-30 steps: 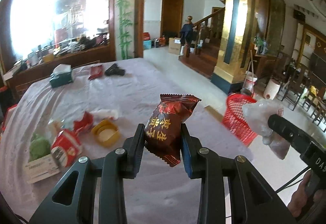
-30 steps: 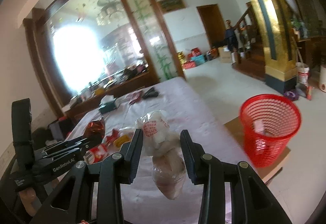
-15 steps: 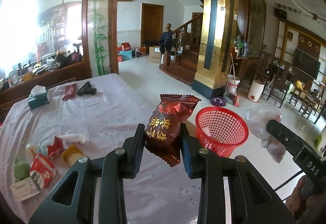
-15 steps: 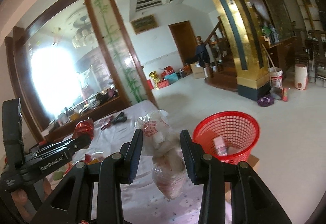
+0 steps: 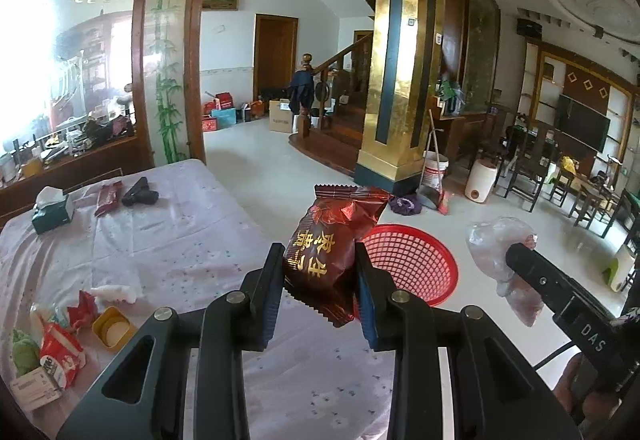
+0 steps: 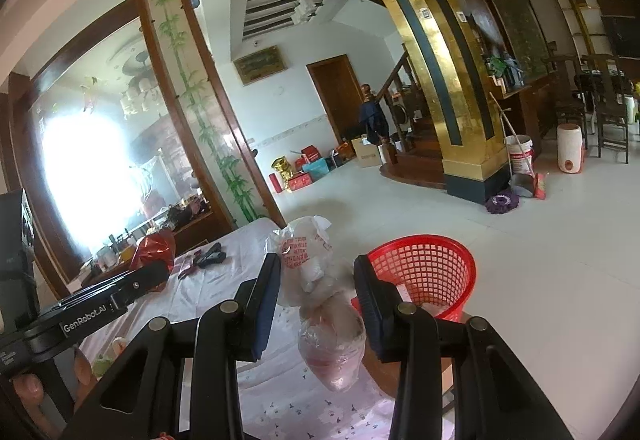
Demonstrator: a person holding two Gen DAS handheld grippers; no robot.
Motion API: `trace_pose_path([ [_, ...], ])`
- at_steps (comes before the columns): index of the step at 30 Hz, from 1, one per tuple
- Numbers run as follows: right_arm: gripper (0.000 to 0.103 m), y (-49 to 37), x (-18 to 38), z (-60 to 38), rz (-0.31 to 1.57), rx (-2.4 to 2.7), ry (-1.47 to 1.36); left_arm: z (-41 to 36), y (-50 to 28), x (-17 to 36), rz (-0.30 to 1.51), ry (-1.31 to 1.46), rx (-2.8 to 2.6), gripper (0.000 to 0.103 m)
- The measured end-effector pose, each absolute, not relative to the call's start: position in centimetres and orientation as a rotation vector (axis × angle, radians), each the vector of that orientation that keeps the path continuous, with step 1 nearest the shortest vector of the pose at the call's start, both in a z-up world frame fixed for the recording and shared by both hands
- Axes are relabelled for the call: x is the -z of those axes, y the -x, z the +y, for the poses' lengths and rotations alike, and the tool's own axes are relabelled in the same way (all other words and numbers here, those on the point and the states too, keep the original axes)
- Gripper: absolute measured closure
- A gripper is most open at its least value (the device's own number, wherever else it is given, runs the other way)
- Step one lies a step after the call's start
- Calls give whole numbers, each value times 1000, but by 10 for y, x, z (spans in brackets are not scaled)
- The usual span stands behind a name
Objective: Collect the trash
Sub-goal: 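Carry the plastic bag and candy packet with both tools to the red wastebasket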
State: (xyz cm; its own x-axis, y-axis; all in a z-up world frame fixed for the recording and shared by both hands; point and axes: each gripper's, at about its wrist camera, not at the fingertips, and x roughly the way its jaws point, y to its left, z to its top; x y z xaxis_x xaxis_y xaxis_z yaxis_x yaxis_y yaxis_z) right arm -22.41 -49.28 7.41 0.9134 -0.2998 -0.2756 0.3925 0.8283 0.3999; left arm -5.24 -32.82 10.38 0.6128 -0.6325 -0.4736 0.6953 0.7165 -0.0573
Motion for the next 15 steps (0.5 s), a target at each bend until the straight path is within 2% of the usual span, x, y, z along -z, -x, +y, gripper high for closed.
trace_pose_path([
  [15,63,215,-67,-514,196,423,-512,-368,33,-92,534,-121,843,71],
])
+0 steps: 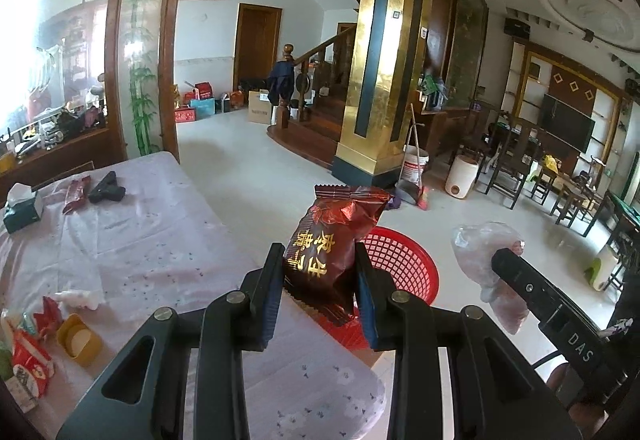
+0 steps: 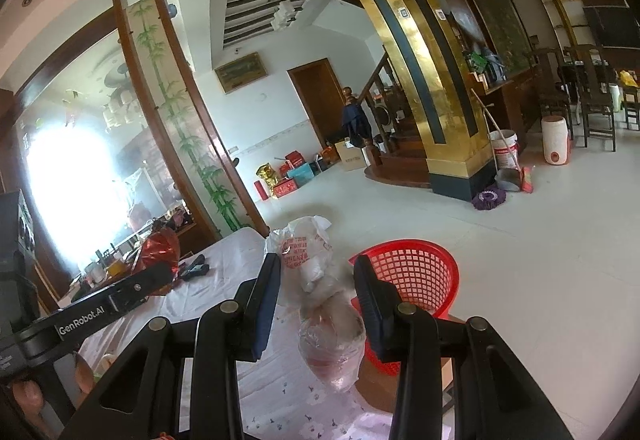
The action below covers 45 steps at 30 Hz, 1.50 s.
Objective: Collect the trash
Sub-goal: 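Carry the plastic bag and candy packet with both tools to the red wastebasket, then open the right tool releasing the bag while the left tool releases the candy packet into the basket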
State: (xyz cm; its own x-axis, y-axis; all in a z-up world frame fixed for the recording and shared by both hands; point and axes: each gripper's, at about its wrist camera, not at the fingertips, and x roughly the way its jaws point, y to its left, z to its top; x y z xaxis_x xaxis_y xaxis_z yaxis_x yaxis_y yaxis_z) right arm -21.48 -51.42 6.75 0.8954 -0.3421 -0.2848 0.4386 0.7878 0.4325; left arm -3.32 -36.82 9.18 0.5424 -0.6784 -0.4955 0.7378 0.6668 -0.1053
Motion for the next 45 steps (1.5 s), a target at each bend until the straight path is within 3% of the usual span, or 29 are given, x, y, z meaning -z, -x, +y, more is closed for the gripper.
trace_pose_path([
  [17,62,182,-53,-558,205,449,-579,-421,-3,-74,583,-91,878,71],
  [45,62,125,17,-634,375,493,-656,-502,-40,4,791,-161,938,71],
])
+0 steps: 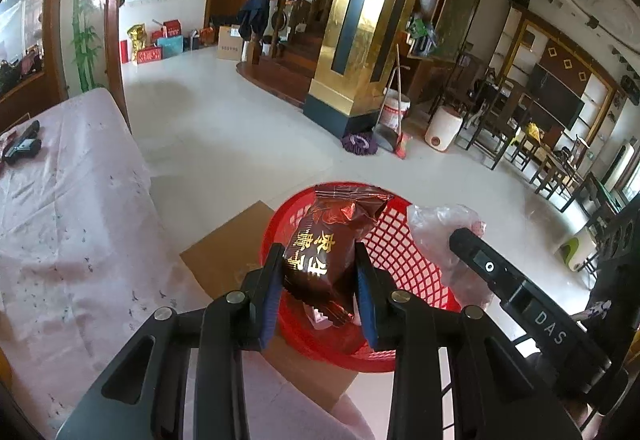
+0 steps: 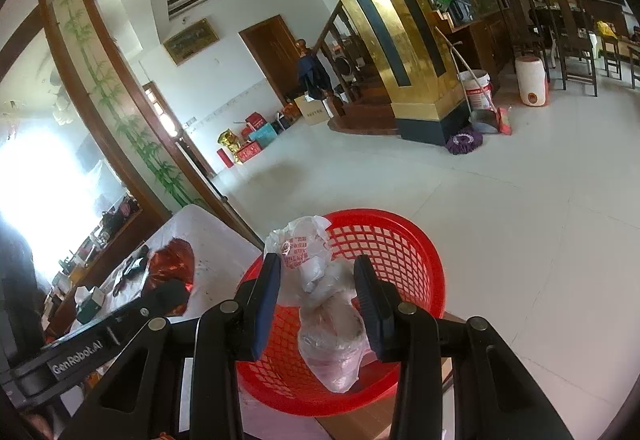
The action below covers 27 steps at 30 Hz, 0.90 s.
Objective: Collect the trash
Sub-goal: 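Open the right tool releasing the bag while the left tool releases the candy packet into the basket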
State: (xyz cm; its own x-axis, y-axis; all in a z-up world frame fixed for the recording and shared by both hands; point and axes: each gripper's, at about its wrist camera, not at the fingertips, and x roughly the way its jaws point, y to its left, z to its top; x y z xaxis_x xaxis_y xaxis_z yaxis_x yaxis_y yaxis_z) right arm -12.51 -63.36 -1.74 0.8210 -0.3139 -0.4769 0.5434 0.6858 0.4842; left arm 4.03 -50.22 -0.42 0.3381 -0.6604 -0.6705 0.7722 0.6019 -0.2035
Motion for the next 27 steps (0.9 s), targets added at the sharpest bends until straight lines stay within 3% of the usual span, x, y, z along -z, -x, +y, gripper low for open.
trace_pose_path([
  [10,62,115,30,-644,401,504,-690,-523,-38,19,851,-212,934,71],
  [16,53,115,33,-651,398,509,-712,-529,-42,27,874,-224,922,66],
  [18,52,118,33,-653,387,515,-735,-524,-42,26,870,-220,925,62],
  [20,52,122,31,-653,374,511,-748,-516,-40,20,848,-215,918,47],
  [21,50,125,28,-652,362,508,-749,-512,-39,19,838,-212,914,44],
  [22,46,127,27,-651,354,506,-747,-505,-39,14,822,-207,908,44],
  [27,45,134,5,-631,333,473,-722,-461,-36,-8,791,-156,892,43],
])
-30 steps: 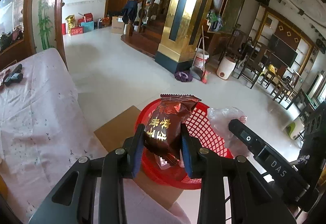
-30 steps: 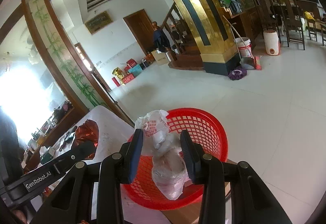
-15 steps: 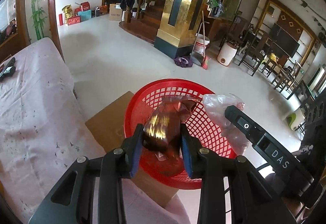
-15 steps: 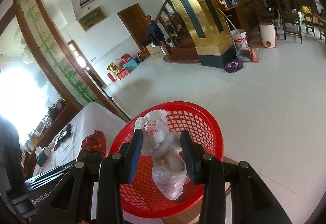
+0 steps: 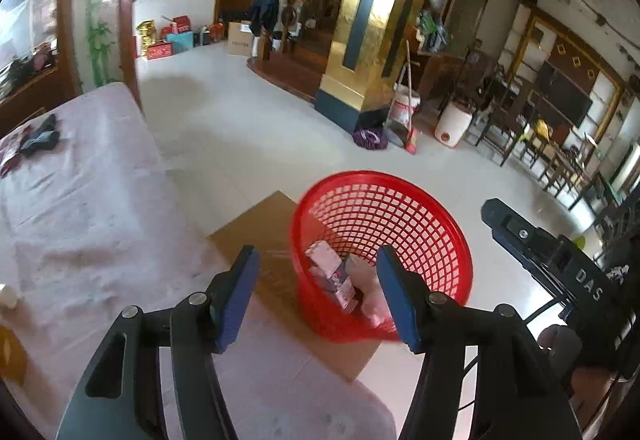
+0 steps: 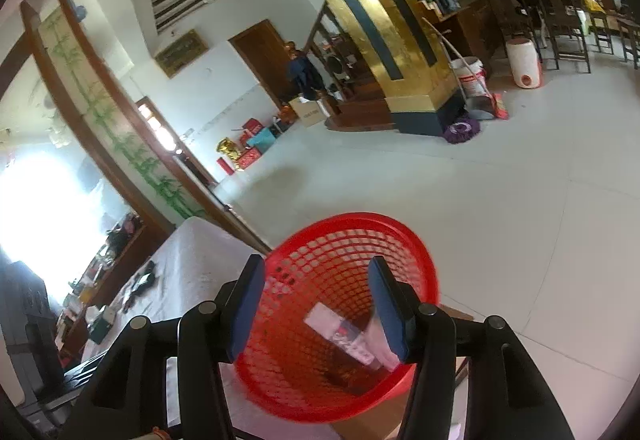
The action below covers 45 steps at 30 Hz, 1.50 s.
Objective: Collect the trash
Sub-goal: 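Open the right tool releasing the bag while the left tool releases the candy packet into the basket, then move both open tools back over the table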
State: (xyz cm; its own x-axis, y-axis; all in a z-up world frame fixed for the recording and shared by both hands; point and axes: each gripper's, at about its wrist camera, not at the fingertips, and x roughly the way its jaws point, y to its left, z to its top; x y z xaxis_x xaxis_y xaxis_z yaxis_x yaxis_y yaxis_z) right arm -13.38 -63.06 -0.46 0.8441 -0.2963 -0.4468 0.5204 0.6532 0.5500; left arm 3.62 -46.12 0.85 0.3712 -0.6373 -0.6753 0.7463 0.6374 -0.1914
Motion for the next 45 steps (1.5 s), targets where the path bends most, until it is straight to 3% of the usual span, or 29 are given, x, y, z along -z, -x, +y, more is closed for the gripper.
trace_pose_path([
  [4,27,142,-20,-589,302,411,-655,-396,-26,-34,707,-86,831,27],
  [16,15,119,-70,-430,288,73,-469,-185,-7,-78,536,-29,440,23],
  [25,12,53,-52,-324,397,-226,-354,-47,-2,-55,497,-82,209,22],
  [33,12,-13,-16,-271,556,-341,-278,24,-10,-25,530,-133,210,14],
  [45,12,-92,33,-250,739,-376,-185,24,-69,28,655,-306,268,14],
])
